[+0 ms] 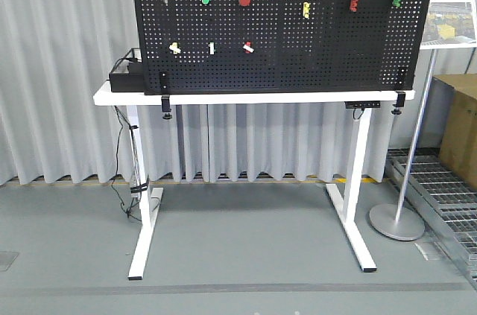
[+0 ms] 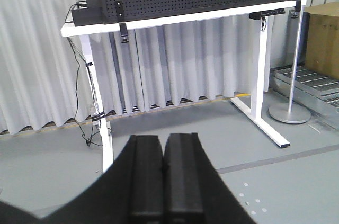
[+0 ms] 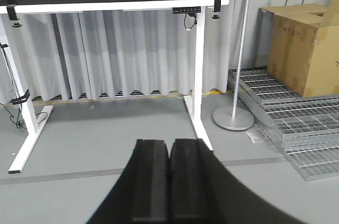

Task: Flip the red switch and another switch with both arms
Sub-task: 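Drive the base forward up to the black pegboard table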

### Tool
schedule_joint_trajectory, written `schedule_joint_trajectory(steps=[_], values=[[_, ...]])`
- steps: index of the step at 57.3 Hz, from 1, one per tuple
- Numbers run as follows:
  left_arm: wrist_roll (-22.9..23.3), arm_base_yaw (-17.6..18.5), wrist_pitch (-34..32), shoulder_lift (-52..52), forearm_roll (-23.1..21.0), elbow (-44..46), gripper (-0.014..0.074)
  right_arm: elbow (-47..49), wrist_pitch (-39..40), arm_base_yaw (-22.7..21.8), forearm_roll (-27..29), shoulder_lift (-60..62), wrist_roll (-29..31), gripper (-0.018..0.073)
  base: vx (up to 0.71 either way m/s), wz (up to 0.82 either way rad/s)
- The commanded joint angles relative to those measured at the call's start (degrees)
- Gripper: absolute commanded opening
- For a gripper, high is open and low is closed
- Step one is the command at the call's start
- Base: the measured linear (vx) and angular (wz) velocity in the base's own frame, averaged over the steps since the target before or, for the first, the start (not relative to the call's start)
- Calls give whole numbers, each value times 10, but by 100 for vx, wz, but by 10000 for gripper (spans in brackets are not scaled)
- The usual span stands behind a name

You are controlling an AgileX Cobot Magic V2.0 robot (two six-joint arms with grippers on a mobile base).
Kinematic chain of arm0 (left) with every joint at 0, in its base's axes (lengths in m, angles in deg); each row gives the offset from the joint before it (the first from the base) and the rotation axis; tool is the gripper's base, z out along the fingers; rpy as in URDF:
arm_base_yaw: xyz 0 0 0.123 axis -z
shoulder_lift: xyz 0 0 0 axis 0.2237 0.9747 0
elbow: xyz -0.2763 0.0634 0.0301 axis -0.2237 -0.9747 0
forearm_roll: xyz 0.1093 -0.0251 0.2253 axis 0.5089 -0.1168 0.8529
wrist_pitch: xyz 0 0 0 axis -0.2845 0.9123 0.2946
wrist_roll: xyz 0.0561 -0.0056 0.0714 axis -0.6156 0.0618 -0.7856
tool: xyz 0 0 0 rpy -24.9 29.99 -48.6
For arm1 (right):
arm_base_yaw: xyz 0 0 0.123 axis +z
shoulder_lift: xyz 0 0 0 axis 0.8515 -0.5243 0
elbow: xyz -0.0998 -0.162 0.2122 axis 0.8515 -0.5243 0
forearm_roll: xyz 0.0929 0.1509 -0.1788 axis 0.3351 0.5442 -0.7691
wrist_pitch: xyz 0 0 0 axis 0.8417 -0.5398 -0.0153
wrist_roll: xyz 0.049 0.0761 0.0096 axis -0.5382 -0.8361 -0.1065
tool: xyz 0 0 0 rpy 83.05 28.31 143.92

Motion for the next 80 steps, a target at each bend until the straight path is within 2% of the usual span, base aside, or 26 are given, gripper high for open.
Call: schedule_joint_trajectory(steps=[1,43,80], values=[[5,2,-45,-5,-4,-11,3,-3,50,-4,0,6,2,-1,0,0],[5,2,-45,-5,-4,-11,3,-3,50,-4,0,6,2,-1,2,-1],[5,2,-45,-5,-4,-11,3,-3,48,-4,0,6,2,-1,24,4]])
